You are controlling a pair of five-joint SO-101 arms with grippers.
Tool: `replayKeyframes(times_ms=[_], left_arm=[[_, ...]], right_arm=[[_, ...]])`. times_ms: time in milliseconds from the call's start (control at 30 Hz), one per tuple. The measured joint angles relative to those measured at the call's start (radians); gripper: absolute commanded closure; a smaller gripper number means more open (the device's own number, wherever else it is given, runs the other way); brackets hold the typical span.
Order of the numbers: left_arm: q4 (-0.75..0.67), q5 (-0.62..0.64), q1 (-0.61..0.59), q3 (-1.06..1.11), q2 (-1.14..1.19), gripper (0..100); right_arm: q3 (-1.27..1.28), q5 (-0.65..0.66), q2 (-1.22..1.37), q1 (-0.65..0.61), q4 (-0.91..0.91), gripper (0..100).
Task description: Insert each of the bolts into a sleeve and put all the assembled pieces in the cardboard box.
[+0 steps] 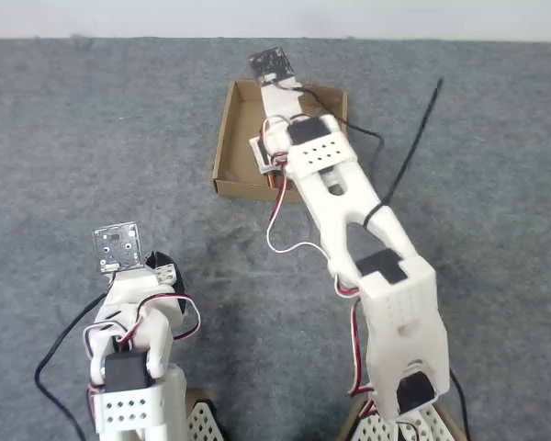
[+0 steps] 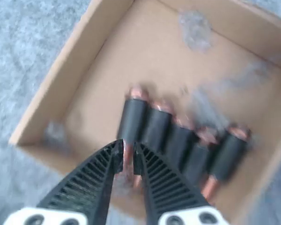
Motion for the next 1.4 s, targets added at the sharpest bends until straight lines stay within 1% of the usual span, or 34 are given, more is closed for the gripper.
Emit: replayKeyframes(times_ms=[333,500,567,667,800,1067,1200,1400], left_arm=[[0.000,0.000,0.000,0.000,0.000,99],[0.000,0.000,0.000,0.000,0.000,99],[0.000,0.000,0.000,0.000,0.000,99],[0.000,0.000,0.000,0.000,0.000,99],[0.000,0.000,0.000,0.000,0.000,99],[0.000,0.000,0.000,0.000,0.000,99],[0.000,0.000,0.000,0.000,0.000,99],[0.000,0.000,0.000,0.000,0.000,99]], right_arm=[[0.000,0.000,-0.293,0.011,0.431,99.3],[-0.002,0.000,-0.460,0.003,0.608,99.3],[0.002,0.000,-0.526,0.006,0.641,99.3],[0.081,0.000,-0.655,0.048,0.649,99.3],[0.299,0.000,-0.833,0.104,0.621,99.3],[0.783,0.000,-1.237,0.238,0.433,99.3],[1.010,0.000,-1.458,0.264,0.353,99.3],[1.243,0.000,-1.803,0.265,0.331,99.3]])
